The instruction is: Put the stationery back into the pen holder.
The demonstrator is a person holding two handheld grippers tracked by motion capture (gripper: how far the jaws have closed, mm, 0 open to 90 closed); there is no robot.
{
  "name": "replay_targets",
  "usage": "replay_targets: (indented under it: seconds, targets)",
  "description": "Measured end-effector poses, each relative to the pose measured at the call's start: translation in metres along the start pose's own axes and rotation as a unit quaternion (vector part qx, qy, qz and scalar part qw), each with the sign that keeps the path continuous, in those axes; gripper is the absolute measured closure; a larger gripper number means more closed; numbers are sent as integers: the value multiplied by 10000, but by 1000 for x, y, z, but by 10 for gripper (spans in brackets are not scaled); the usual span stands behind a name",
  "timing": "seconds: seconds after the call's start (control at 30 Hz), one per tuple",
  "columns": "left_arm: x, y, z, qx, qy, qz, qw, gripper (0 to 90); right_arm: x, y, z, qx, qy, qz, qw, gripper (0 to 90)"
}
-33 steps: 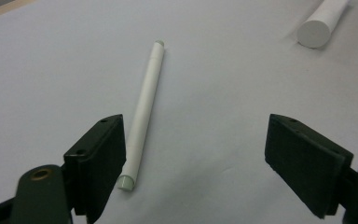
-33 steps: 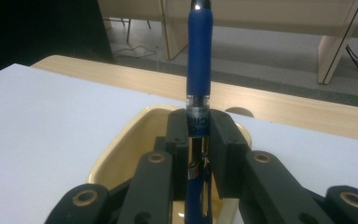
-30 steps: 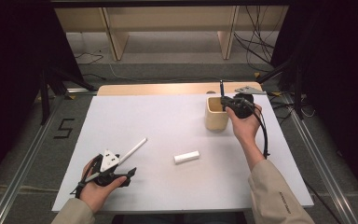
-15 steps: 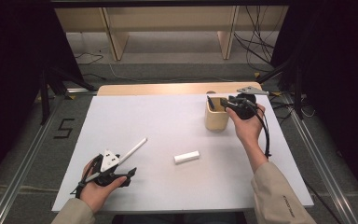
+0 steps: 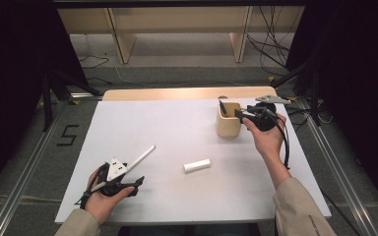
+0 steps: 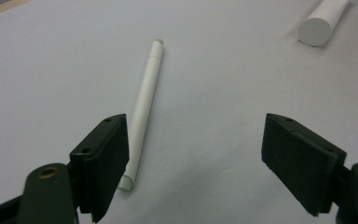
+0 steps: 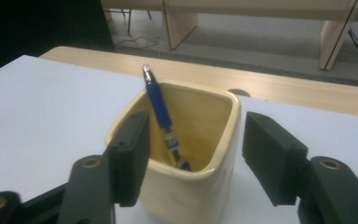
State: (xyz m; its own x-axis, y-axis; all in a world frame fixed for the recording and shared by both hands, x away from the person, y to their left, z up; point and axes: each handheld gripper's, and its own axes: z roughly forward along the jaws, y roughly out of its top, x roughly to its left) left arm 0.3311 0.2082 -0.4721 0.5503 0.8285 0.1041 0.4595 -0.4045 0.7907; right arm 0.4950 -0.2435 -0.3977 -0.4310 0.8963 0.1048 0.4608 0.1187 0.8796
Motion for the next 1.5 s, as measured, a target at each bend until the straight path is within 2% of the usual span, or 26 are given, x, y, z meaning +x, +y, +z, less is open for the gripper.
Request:
replay_targets:
  seconds: [0.23, 0.5, 0.77, 1.13, 1.5]
  targets:
    - [2, 1, 0, 5, 50, -53, 10000, 258, 1, -2, -11, 60, 142, 56, 9999, 383]
    - [7, 7, 1, 18, 147, -45, 9999, 329, 5, -10, -23, 180, 236, -51, 9995, 365]
    - [6, 16, 2, 300, 254, 327, 9987, 417, 9, -19, -32, 291, 292, -158, 9990, 363]
    - [17, 30, 13, 655, 274, 361, 9968, 495, 16, -33, -40, 404, 366, -268, 9982, 334]
    - [19, 37, 22, 818, 180, 315, 9960, 521, 22, -46, -43, 628, 423, -338, 9966, 294]
